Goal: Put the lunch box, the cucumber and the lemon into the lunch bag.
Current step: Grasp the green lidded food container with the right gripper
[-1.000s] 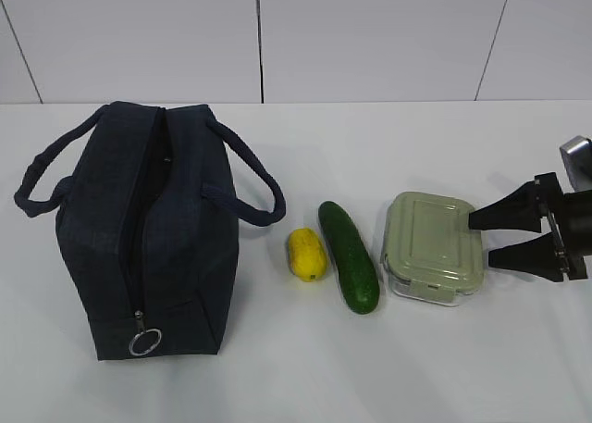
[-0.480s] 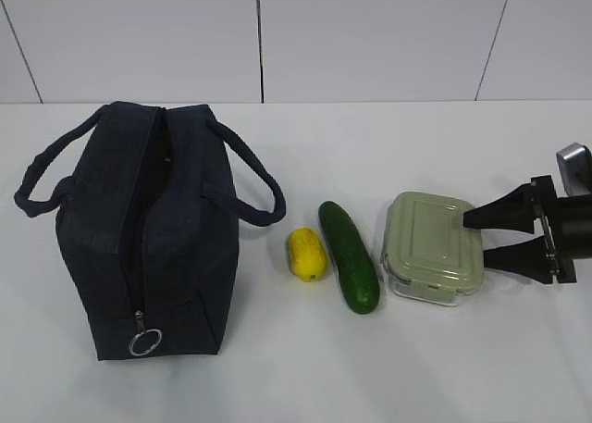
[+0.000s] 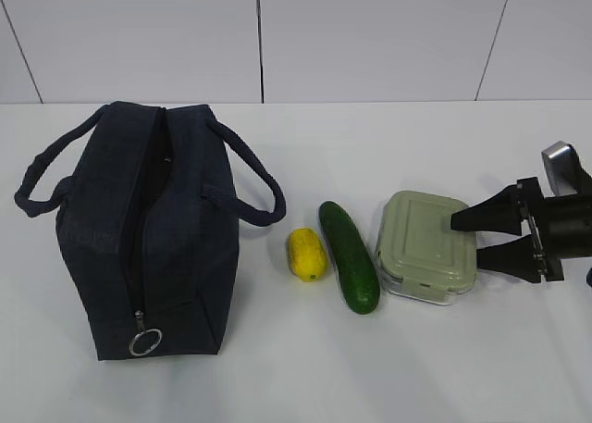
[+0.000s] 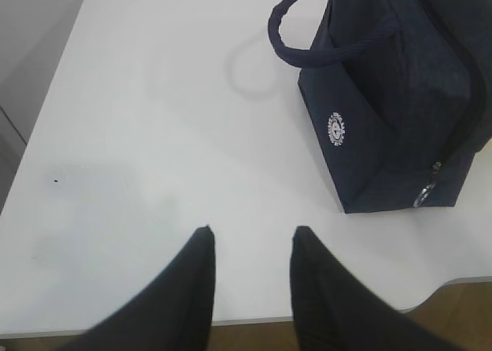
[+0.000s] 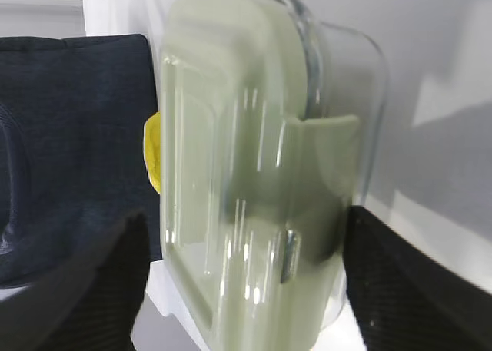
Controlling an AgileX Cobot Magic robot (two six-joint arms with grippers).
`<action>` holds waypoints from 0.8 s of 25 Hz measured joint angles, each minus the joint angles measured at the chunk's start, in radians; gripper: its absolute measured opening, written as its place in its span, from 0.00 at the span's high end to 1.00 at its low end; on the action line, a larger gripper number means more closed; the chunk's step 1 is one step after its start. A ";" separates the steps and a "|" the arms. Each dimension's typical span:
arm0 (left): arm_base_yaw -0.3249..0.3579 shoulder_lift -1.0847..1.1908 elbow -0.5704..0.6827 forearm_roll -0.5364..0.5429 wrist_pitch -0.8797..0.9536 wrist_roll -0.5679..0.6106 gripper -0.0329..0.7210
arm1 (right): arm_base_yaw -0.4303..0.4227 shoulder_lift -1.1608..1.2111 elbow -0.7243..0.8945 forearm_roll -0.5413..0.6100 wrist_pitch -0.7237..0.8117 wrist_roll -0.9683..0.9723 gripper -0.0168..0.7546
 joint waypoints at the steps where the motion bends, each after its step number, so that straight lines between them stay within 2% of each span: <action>1: 0.000 0.000 0.000 0.000 0.000 0.000 0.64 | 0.000 0.000 0.000 0.000 -0.004 -0.001 0.22; 12: 0.000 0.000 0.000 0.000 0.000 0.000 0.64 | 0.000 0.000 0.000 0.011 -0.035 -0.005 0.22; 20: 0.000 0.000 0.000 0.000 0.000 0.000 0.64 | 0.036 0.000 0.000 0.017 -0.059 -0.005 0.22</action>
